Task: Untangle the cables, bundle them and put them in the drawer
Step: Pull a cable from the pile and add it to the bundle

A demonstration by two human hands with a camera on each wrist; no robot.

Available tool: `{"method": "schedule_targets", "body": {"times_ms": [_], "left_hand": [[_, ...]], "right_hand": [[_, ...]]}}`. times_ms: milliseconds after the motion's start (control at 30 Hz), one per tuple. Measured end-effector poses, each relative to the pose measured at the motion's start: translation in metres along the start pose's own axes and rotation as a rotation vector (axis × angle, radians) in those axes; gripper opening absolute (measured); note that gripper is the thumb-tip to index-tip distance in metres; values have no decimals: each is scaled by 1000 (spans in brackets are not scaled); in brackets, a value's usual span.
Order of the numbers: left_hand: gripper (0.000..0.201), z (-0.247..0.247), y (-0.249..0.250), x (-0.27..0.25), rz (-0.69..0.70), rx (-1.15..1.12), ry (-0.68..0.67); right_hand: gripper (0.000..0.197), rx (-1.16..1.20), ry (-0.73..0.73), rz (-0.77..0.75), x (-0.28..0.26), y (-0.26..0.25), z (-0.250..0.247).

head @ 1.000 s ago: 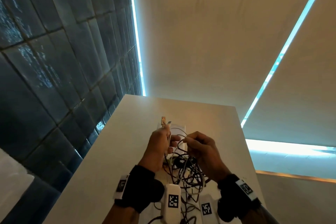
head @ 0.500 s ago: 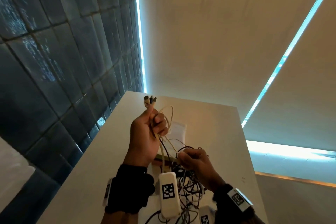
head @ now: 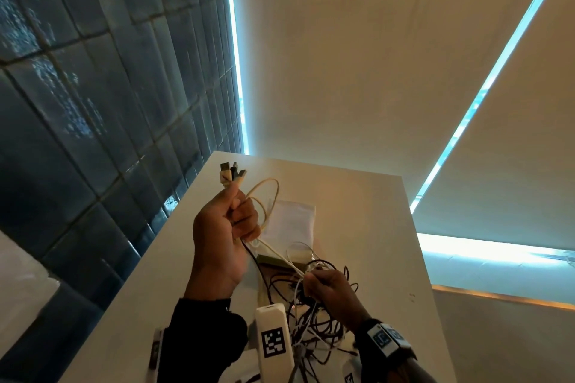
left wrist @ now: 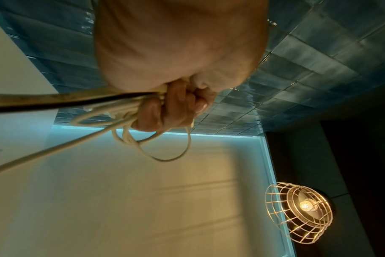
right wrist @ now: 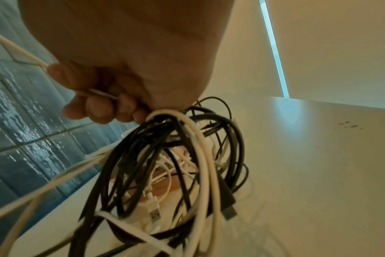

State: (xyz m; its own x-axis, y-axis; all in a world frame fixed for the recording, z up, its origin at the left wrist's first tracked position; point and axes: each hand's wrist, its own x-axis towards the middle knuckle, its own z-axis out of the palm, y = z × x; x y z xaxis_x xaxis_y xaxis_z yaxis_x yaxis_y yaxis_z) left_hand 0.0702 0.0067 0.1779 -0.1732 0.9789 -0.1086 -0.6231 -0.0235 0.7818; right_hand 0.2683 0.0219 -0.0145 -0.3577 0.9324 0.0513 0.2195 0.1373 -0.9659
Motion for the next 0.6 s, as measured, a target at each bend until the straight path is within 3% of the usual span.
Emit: {"method": "schedule_targets", "body": {"times_ms": [133,433,533,600], "left_hand": [[32,-2,11,-6,21,15,-39],[47,-13,32,-14,105,-2,7],[46,-14,39,-11,151,2,7],[42,-13,39,-6,166,73,-7]], "right_hand": [[39,-89,-15,17,-5,6,0],[46,-233,-51,102,-14,37,-12],[38,-145,-43,187,-9,27,-22],[29,-1,40,216,-3,9,-30]]}}
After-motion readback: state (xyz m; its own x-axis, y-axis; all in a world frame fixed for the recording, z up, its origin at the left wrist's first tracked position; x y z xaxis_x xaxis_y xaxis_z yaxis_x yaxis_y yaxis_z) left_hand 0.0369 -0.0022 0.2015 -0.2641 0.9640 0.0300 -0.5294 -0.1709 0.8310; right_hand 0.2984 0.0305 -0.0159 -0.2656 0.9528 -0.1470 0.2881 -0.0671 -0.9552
